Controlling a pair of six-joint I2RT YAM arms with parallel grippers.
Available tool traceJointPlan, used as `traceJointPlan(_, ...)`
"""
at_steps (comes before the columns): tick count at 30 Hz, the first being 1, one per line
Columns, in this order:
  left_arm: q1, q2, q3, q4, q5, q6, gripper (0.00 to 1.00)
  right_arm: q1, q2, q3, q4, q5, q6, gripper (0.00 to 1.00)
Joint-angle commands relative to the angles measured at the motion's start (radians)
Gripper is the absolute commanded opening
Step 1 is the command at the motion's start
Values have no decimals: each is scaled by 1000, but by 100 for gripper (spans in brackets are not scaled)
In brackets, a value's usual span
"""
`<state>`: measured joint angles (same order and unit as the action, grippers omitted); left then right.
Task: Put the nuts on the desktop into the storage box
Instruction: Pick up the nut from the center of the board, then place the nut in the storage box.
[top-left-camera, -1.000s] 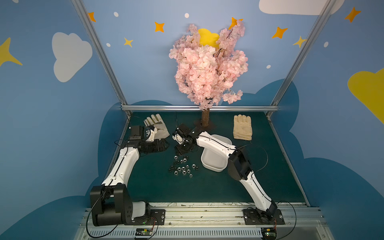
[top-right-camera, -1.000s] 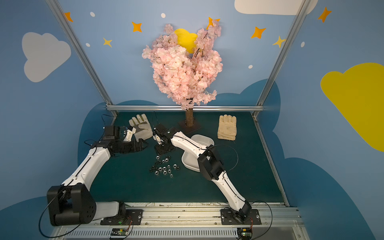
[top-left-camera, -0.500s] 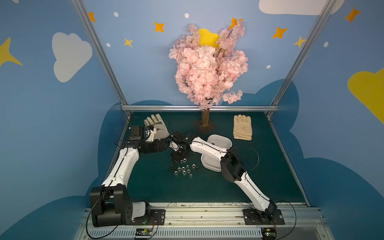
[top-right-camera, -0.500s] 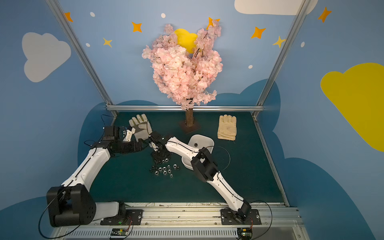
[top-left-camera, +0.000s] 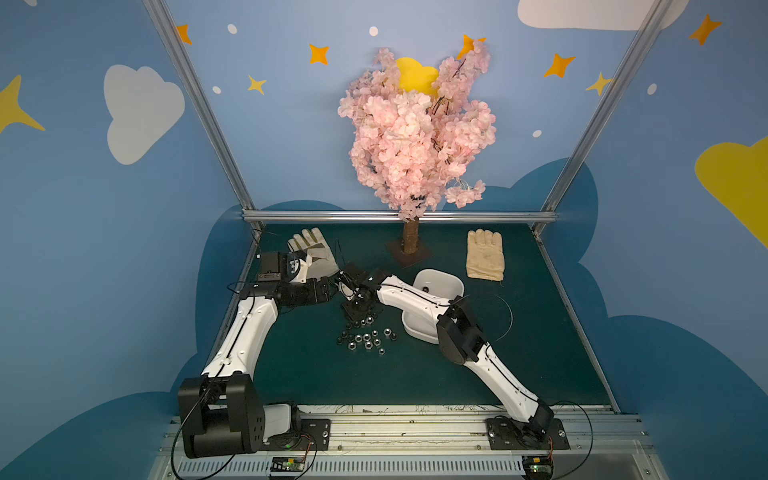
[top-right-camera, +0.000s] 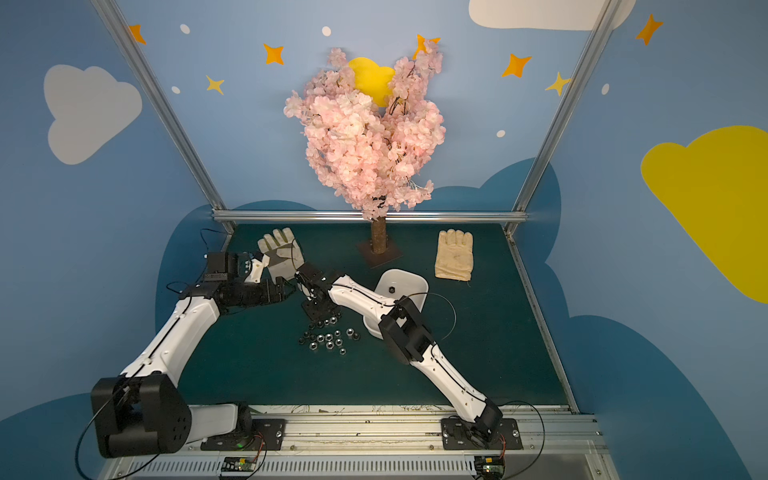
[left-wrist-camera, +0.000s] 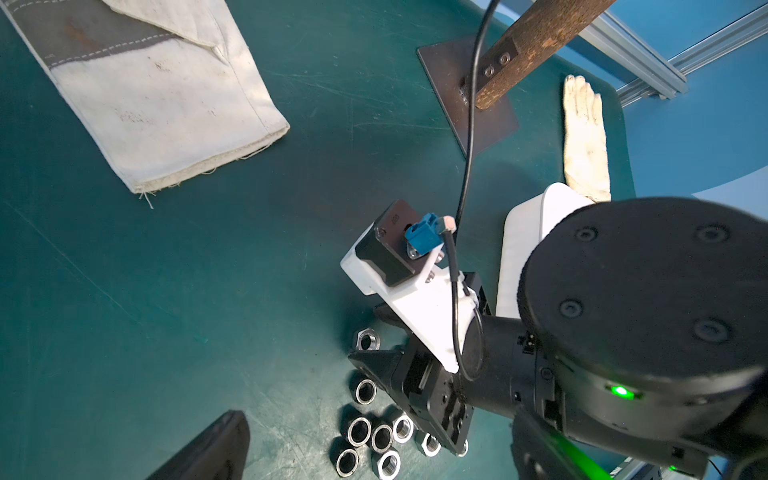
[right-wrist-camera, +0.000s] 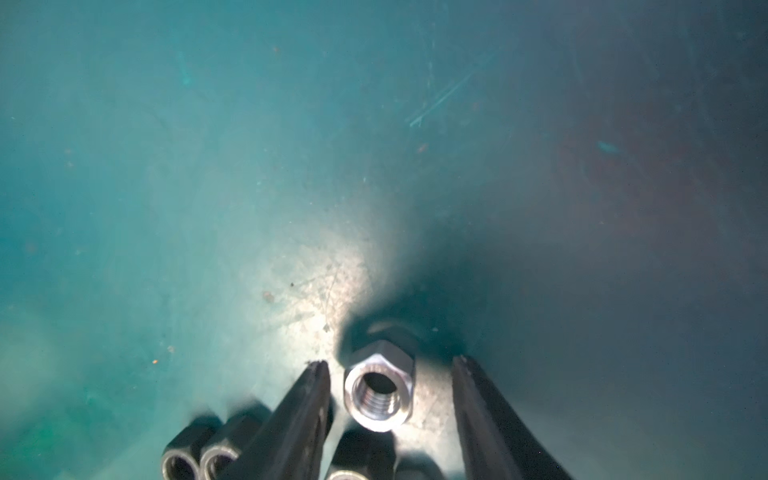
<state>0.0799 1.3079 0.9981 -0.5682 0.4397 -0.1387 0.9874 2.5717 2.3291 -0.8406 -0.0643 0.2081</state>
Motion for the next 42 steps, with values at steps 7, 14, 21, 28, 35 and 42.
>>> traceJointPlan(7, 3, -30, -15, 5, -4, 1, 100, 26, 18, -44, -26, 83, -29, 42)
traceJointPlan(14, 3, -27, -16, 8, 0, -2, 100, 10, -30, -75, -51, 162, 66, 7)
traceJointPlan(21, 3, -22, -19, 17, 37, 0, 100, -75, -230, -157, 40, 135, 120, 6)
traceJointPlan(28, -11, -33, -27, 30, 63, 15, 100, -216, -493, -422, 130, 177, 152, 7)
traceJointPlan(35, -29, -24, -24, 25, 68, 24, 100, -348, -627, -637, 49, 212, 164, 6)
traceJointPlan(42, -31, -18, -23, 21, 61, 24, 100, -379, -615, -724, 12, 166, 146, 7)
